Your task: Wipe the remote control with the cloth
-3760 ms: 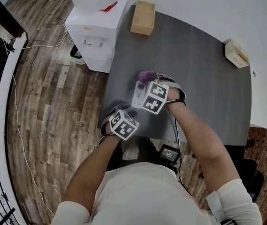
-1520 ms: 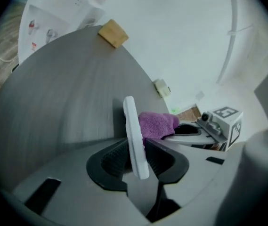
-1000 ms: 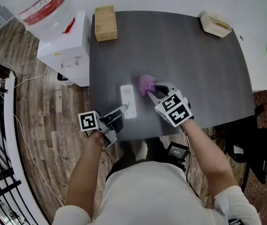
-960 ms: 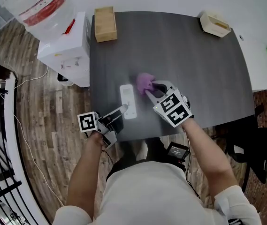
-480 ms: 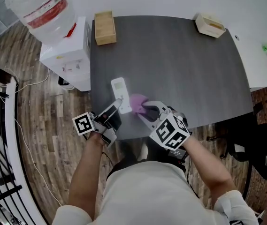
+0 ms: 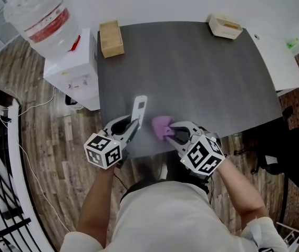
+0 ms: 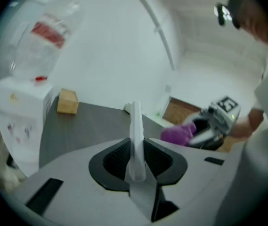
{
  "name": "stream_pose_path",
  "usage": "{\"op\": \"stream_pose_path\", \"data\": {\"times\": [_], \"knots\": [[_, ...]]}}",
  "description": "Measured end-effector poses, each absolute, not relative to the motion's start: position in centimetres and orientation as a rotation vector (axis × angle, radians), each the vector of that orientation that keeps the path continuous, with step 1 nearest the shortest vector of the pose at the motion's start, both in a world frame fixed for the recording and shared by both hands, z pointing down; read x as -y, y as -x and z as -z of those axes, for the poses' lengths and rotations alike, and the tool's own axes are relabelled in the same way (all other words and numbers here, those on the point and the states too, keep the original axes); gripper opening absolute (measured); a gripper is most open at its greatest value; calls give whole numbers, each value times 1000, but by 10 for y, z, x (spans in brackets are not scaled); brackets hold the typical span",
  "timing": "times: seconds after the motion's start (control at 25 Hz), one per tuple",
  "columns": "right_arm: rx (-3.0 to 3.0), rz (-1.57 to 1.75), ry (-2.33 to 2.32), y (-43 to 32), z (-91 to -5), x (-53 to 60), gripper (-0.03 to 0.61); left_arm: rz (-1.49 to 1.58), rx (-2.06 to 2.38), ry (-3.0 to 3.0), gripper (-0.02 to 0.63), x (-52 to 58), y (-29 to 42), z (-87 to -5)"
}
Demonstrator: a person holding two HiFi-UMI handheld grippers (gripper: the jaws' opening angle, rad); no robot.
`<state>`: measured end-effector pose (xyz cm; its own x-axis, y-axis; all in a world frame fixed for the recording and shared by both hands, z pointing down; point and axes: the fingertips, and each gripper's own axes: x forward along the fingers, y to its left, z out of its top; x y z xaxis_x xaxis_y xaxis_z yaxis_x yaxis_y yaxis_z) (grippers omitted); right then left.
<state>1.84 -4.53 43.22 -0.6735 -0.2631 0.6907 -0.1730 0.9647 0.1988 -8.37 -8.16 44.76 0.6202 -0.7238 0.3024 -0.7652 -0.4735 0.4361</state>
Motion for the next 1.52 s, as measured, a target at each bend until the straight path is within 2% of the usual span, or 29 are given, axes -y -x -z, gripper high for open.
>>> {"op": "stream_pose_path", "data": {"times": [0.16, 0.28, 0.36, 0.68, 0.84, 1.08, 1.32, 1.52], "knots": [[2256, 476, -583, -26, -372, 103, 87, -384, 1168, -2517, 91, 69, 62, -438], [2211, 708, -594, -4, -341, 110, 87, -430, 1134, -2579, 91, 64, 47, -434], [2159, 764, -516, 5, -357, 102, 87, -431, 1127, -2580, 91, 60, 44, -434], [1890, 611, -272, -51, -480, 78, 87, -407, 1098, -2491, 89, 39, 54, -460], [1849, 424, -352, -76, -509, 83, 87, -662, 1107, -2437, 89, 36, 55, -496], [2003, 457, -412, -9, -486, 76, 87, -1046, 998, -2347, 91, 23, 51, -571], [1934, 465, -237, 19, -548, 54, 87, -1078, 976, -2340, 91, 18, 45, -587], [1923, 453, -235, 20, -554, 59, 87, -1075, 1039, -2400, 91, 18, 49, -588]]}}
